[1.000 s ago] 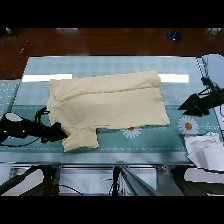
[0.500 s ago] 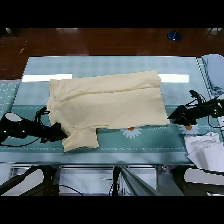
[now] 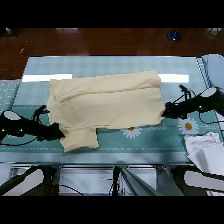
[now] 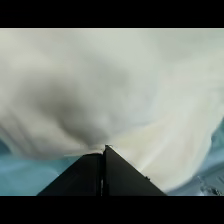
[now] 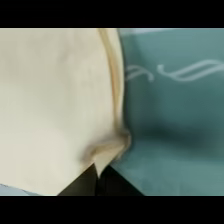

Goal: Fold the shirts.

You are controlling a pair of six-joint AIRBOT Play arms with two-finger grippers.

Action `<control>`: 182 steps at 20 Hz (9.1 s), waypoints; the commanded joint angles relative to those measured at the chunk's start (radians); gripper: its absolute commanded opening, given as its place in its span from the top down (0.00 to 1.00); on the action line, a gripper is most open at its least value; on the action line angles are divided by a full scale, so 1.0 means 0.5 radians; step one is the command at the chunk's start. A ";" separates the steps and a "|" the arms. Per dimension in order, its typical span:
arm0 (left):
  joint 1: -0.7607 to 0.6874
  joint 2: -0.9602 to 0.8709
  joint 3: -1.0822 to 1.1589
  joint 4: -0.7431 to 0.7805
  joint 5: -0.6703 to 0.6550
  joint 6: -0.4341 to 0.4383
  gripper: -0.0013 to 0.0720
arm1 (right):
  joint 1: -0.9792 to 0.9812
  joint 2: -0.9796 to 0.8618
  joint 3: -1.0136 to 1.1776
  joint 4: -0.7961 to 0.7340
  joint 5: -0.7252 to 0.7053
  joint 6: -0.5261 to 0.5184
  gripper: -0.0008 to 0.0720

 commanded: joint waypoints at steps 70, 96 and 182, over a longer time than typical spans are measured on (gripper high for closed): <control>0.104 -0.896 1.918 0.044 -0.306 -0.079 0.36 | 0.163 -1.040 1.202 0.847 -0.414 -0.082 0.32; -1.555 -1.121 1.918 -0.984 0.333 -0.449 0.95 | 0.220 0.226 1.449 -0.208 0.420 0.062 0.96; -0.277 0.017 1.923 -0.061 -0.387 -0.102 0.25 | 0.464 -0.084 -0.269 0.864 -0.801 0.041 0.19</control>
